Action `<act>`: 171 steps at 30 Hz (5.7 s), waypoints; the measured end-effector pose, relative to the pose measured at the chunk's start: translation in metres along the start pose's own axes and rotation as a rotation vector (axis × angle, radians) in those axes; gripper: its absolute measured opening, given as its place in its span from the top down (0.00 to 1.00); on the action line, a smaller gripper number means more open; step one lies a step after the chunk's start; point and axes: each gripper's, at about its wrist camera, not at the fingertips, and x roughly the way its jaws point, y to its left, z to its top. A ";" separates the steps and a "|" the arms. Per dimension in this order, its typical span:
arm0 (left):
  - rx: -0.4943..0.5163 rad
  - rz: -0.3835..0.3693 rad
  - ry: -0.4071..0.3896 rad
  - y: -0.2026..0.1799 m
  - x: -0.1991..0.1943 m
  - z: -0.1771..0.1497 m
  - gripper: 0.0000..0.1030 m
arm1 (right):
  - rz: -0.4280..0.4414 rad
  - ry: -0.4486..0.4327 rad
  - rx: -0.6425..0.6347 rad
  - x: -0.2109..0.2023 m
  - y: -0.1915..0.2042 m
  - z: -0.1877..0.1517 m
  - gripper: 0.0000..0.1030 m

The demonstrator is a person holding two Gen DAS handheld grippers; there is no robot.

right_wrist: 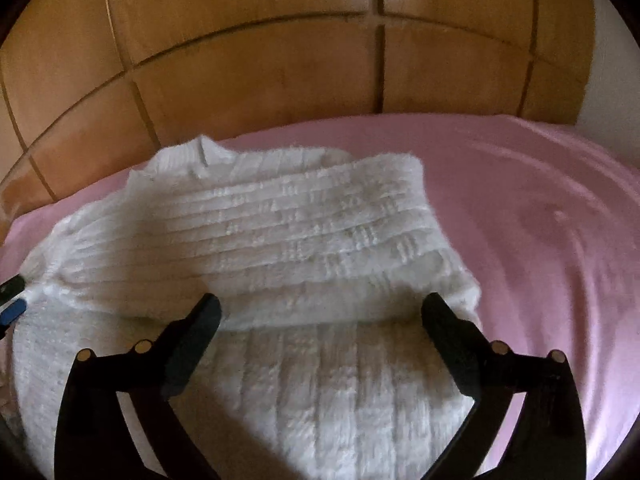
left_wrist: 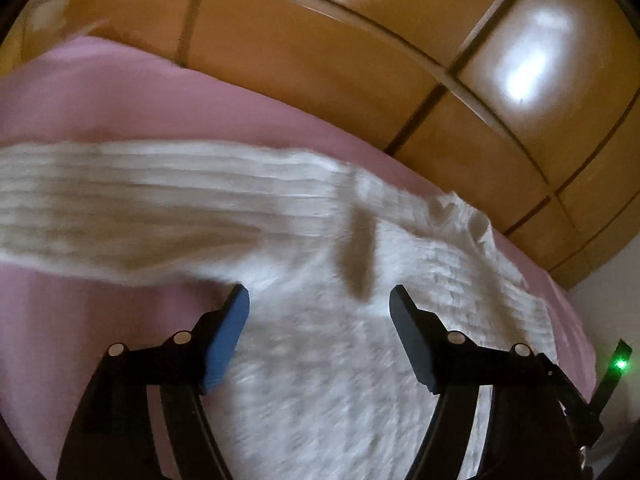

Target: Fold small clothes

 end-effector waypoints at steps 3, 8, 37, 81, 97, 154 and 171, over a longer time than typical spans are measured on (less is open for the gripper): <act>-0.068 0.002 -0.003 0.031 -0.021 -0.001 0.31 | 0.037 -0.026 -0.014 -0.019 0.012 -0.013 0.02; -0.240 0.013 -0.028 0.101 -0.057 -0.005 0.31 | 0.111 0.015 -0.111 -0.030 0.050 -0.047 0.02; -0.409 0.007 -0.259 0.178 -0.117 0.061 0.93 | 0.073 -0.005 -0.143 -0.025 0.068 -0.075 0.02; 0.180 -0.115 -0.050 -0.014 -0.035 -0.093 0.36 | 0.604 0.330 -0.103 0.038 0.213 -0.001 0.33; 0.168 -0.131 -0.053 -0.015 -0.038 -0.096 0.36 | 0.467 -0.044 -0.143 -0.041 0.199 0.073 0.94; 0.239 0.068 -0.009 -0.071 0.044 0.018 0.32 | 0.100 0.038 -0.027 0.037 0.059 0.016 0.21; 0.329 0.078 -0.191 -0.087 -0.012 0.023 0.26 | 0.076 0.005 -0.069 0.045 0.066 0.008 0.13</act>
